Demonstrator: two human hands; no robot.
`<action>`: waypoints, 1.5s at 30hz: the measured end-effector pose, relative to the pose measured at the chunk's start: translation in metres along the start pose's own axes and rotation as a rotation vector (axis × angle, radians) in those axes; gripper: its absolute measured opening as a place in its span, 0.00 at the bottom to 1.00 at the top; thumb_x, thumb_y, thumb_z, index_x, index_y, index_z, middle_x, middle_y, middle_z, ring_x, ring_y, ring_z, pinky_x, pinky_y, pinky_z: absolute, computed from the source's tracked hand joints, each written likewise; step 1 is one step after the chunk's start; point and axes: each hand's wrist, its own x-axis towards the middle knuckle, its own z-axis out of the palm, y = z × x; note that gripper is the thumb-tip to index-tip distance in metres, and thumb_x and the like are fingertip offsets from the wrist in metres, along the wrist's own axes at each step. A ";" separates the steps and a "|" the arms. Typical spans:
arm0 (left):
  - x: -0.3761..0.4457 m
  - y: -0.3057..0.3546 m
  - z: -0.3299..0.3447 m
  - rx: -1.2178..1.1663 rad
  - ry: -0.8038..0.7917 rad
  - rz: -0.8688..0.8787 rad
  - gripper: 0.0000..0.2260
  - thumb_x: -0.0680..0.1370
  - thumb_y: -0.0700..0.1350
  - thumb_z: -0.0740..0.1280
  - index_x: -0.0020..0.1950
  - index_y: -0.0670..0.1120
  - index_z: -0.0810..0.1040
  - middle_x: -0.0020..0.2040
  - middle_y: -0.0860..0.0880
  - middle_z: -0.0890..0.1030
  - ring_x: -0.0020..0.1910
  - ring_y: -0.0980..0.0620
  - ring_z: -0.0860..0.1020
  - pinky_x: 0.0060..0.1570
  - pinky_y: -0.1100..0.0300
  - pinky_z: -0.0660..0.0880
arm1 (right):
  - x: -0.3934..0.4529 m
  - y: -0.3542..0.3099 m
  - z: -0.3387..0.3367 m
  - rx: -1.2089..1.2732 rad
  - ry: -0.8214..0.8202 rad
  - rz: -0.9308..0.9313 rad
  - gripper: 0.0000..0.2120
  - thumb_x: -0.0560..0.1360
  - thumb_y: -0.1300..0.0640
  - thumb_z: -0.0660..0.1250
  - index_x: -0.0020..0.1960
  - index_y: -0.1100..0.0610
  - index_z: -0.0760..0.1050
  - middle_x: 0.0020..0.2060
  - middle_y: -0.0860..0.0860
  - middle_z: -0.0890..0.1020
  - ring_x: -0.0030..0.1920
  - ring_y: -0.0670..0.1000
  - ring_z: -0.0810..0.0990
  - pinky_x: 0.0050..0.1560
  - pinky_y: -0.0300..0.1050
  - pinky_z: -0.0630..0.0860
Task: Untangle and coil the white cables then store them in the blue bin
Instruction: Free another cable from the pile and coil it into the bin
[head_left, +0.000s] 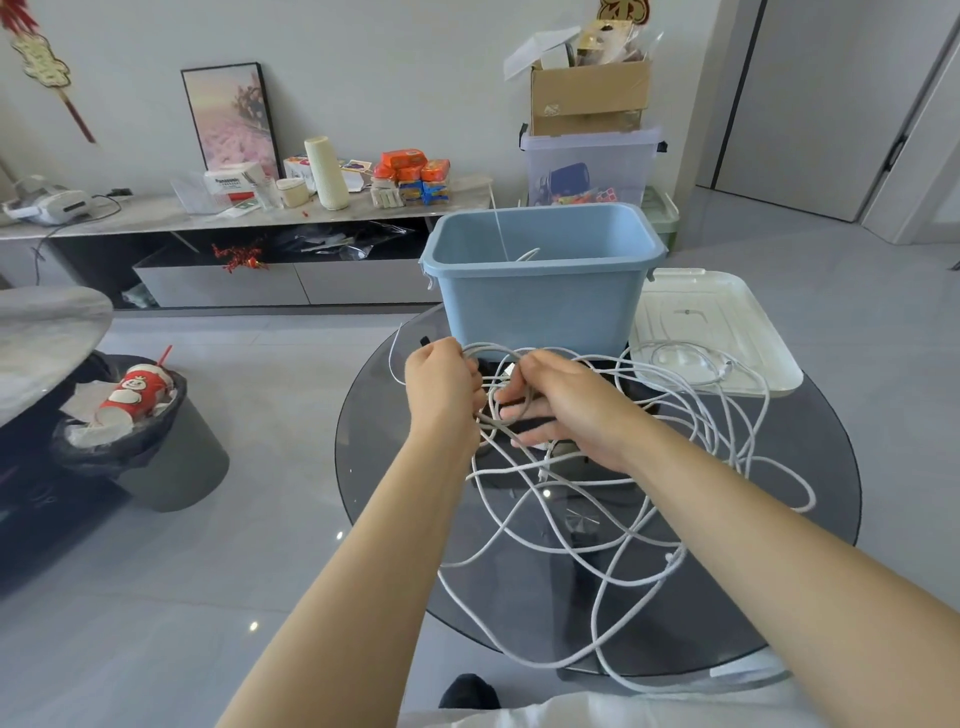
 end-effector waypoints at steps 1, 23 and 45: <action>0.000 0.001 0.001 -0.005 0.007 0.004 0.14 0.74 0.32 0.51 0.32 0.47 0.59 0.27 0.49 0.60 0.20 0.56 0.54 0.19 0.67 0.51 | -0.002 0.001 0.002 0.014 -0.039 0.023 0.14 0.82 0.54 0.50 0.42 0.55 0.68 0.42 0.57 0.80 0.44 0.57 0.81 0.46 0.53 0.79; -0.006 -0.015 0.005 -0.026 -0.361 0.045 0.15 0.84 0.44 0.52 0.40 0.44 0.71 0.36 0.46 0.76 0.30 0.50 0.72 0.41 0.56 0.72 | 0.015 0.004 0.000 0.282 0.090 -0.030 0.10 0.83 0.56 0.53 0.52 0.59 0.70 0.25 0.50 0.68 0.20 0.43 0.59 0.22 0.34 0.55; 0.004 -0.013 -0.004 0.230 -0.325 -0.175 0.15 0.83 0.41 0.54 0.38 0.43 0.70 0.24 0.52 0.78 0.22 0.56 0.76 0.34 0.63 0.72 | 0.009 -0.002 -0.022 -0.119 0.441 -0.046 0.13 0.79 0.61 0.56 0.42 0.59 0.78 0.27 0.51 0.74 0.24 0.48 0.68 0.25 0.39 0.64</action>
